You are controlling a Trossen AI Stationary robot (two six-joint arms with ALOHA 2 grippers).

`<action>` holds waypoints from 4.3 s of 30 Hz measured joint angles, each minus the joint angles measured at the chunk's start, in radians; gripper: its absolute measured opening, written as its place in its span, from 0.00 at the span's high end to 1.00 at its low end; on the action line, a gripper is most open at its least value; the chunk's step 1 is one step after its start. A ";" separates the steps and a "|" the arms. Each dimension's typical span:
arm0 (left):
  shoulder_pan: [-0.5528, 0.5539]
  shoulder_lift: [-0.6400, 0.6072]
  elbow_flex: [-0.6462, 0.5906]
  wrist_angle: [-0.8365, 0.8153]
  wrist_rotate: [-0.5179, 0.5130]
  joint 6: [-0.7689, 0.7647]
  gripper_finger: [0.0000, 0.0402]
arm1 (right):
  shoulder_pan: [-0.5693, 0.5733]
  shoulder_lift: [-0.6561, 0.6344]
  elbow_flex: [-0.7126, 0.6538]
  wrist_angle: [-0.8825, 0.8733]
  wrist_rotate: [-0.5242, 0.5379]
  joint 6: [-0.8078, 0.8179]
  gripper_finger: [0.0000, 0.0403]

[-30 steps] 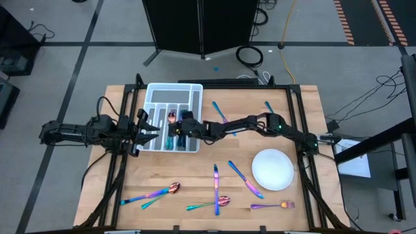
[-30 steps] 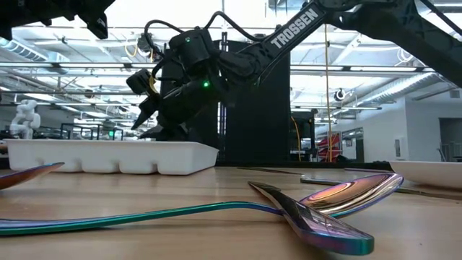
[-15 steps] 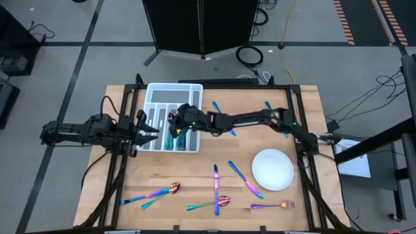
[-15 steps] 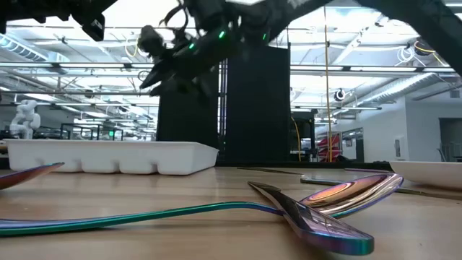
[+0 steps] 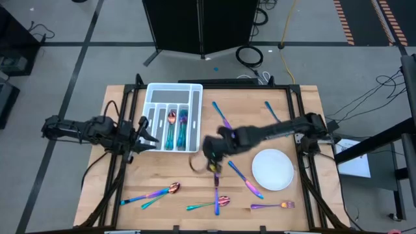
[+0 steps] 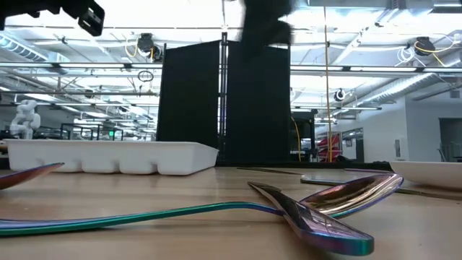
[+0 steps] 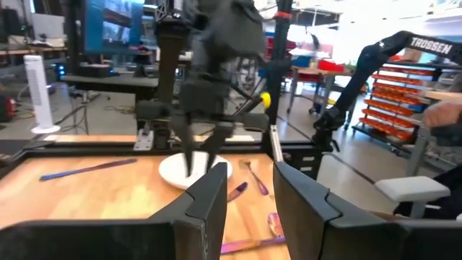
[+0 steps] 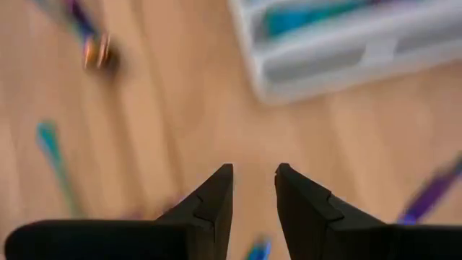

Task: Sort silverware
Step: Put the iridescent spoon into the white silverware tray

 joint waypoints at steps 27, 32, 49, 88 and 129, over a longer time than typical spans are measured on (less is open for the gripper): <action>-0.093 0.574 0.144 0.156 0.036 0.025 0.72 | 0.299 0.007 -0.258 0.619 -0.030 -0.283 0.77; -0.117 0.585 0.151 0.156 0.036 0.026 0.72 | 0.297 0.008 -0.377 0.713 -0.044 -0.283 0.77; -0.134 0.584 0.151 0.157 0.020 0.026 0.72 | 0.320 0.128 -0.481 1.000 -0.045 -0.360 0.72; -0.134 0.584 0.151 0.157 0.014 0.026 0.72 | 0.326 0.243 -0.464 1.109 0.018 -0.144 0.99; -0.136 0.535 0.171 0.030 -0.028 -0.001 0.72 | 0.318 0.196 -0.692 2.140 0.413 -0.871 1.00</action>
